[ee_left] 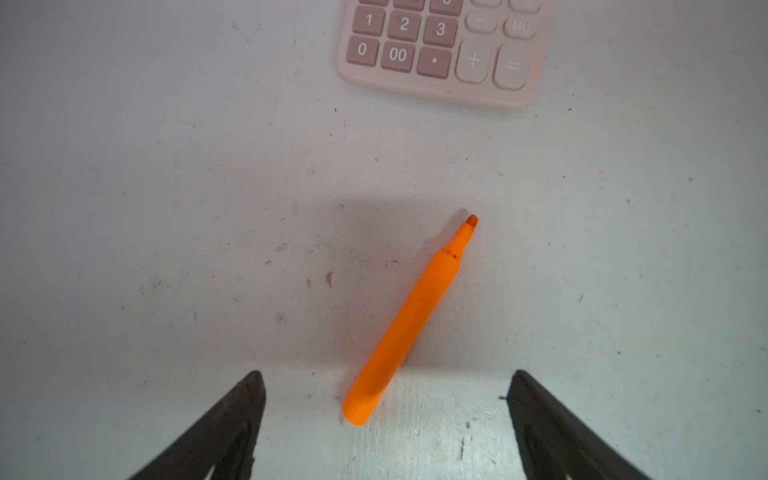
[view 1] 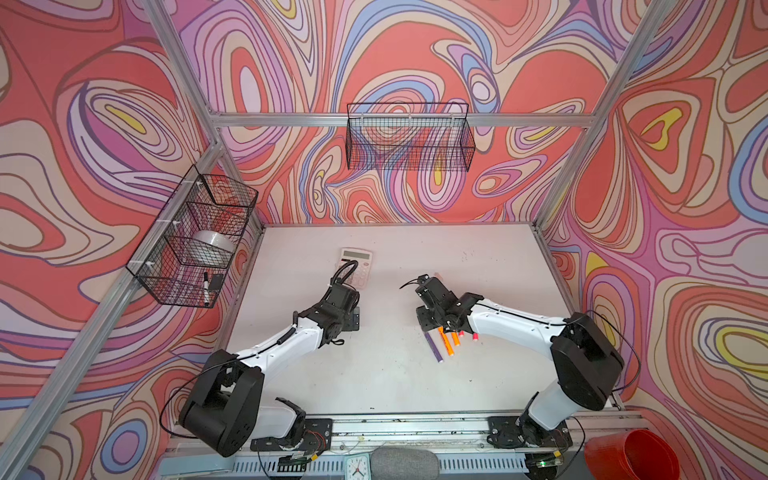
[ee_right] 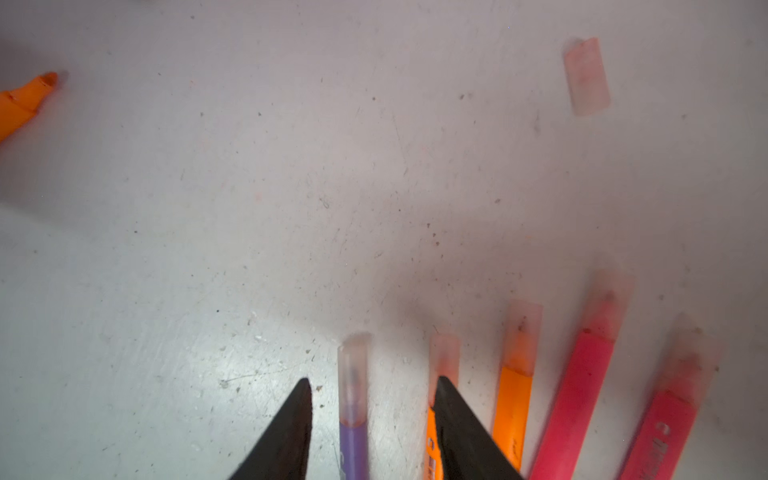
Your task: Insert the pens into the pen caps
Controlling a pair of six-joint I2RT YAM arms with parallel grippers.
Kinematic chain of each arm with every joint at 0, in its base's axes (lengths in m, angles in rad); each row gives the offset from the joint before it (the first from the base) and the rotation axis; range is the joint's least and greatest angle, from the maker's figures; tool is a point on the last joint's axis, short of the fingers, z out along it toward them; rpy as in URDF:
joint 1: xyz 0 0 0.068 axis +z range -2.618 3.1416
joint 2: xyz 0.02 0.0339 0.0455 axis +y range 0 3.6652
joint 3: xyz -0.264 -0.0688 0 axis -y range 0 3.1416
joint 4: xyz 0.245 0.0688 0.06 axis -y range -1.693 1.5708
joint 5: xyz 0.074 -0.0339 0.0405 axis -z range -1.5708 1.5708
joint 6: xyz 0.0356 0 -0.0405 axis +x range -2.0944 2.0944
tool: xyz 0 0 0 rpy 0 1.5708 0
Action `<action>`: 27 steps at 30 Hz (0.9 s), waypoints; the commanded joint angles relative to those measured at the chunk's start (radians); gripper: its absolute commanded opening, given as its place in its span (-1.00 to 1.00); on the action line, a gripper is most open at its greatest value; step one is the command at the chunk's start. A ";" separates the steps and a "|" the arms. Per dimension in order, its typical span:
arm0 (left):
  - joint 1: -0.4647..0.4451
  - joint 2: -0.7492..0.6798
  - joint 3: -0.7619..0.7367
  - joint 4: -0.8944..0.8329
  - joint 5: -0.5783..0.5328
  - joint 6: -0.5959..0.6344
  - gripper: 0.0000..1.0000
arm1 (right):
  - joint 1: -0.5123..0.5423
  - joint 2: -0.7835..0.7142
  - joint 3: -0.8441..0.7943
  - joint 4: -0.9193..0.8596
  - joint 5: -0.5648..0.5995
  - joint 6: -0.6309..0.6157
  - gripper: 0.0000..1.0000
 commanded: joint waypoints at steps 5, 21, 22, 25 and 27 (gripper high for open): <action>0.006 0.062 0.019 -0.039 0.081 -0.002 0.73 | -0.006 -0.120 -0.101 0.111 0.029 0.011 0.01; 0.006 0.217 0.110 -0.103 0.167 0.024 0.34 | -0.005 -0.204 -0.151 0.138 0.056 0.018 0.04; 0.006 0.220 0.112 -0.103 0.173 0.026 0.27 | -0.006 -0.202 -0.149 0.136 0.057 0.020 0.04; 0.005 0.225 0.114 -0.100 0.191 0.031 0.06 | -0.006 -0.201 -0.150 0.137 0.060 0.019 0.05; 0.006 0.233 0.118 -0.100 0.205 0.035 -0.06 | -0.006 -0.201 -0.150 0.137 0.062 0.020 0.04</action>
